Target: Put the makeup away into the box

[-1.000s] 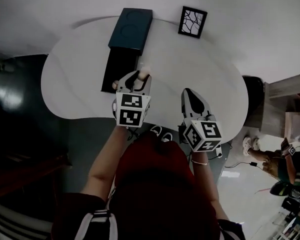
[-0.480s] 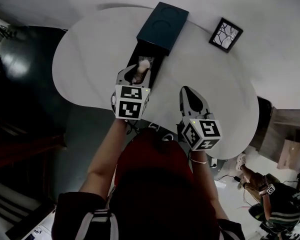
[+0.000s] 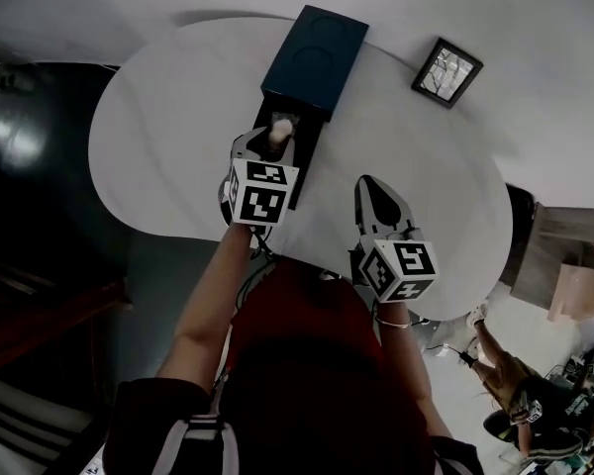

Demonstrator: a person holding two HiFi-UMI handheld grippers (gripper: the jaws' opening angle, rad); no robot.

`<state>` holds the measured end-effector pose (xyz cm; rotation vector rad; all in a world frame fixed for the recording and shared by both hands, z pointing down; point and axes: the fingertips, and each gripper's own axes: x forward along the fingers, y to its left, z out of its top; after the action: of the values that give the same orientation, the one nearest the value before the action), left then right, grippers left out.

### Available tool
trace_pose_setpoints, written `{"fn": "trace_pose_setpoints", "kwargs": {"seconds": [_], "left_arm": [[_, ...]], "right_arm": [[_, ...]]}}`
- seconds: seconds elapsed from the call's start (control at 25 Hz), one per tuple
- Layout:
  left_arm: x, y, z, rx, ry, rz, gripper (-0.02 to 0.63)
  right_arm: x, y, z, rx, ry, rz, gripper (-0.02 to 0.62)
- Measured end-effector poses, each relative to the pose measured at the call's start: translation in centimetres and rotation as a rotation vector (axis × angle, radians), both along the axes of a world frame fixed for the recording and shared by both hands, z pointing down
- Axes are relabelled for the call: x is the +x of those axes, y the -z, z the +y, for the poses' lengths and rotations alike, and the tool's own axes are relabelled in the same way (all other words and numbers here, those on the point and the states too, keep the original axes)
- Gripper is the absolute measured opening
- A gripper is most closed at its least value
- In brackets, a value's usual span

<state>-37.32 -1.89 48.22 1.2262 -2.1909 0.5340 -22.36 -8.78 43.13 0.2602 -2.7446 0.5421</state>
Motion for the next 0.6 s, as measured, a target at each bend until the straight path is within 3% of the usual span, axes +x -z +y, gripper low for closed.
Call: {"fn": "trace_pose_setpoints", "kwargs": {"seconds": [0.6], "left_arm": [[-1.1,-1.8,-1.9,-0.07,-0.053,-0.001,0.17]], "right_arm": [[-1.9,-0.7,-0.6,0.003,-0.004,0.032,0.015]]}}
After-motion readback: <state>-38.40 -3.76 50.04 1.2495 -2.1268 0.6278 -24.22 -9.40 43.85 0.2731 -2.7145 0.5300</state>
